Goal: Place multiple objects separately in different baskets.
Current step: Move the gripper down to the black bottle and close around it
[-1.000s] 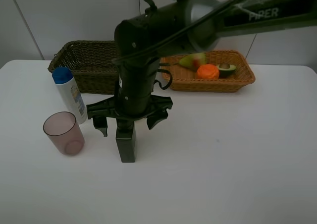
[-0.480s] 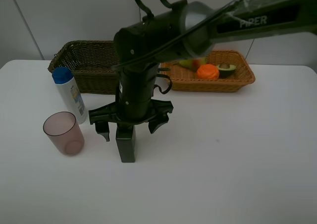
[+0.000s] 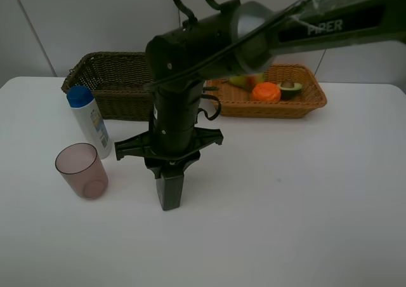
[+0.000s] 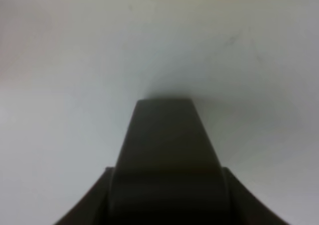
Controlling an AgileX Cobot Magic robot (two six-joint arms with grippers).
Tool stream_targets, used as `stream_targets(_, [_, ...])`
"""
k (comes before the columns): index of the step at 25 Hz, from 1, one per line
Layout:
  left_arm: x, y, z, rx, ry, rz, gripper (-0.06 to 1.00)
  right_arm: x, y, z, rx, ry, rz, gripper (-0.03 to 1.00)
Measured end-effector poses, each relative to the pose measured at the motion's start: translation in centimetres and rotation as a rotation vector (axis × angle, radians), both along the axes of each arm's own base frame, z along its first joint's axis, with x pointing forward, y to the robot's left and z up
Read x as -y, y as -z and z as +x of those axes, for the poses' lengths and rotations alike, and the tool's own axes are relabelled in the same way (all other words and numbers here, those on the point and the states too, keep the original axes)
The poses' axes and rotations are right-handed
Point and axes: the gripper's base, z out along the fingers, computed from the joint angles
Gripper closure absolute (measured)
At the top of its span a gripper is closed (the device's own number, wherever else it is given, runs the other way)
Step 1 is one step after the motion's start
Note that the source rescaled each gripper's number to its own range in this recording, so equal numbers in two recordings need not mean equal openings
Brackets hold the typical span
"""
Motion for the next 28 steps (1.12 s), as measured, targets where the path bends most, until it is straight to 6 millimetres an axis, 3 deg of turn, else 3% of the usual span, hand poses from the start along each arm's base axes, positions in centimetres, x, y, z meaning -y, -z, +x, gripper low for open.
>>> stream_targets(28, [0.0, 0.0, 0.0, 0.0, 0.0, 0.0, -0.06, 0.11, -0.02, -0.15, -0.014, -0.008, -0.012, 0.87])
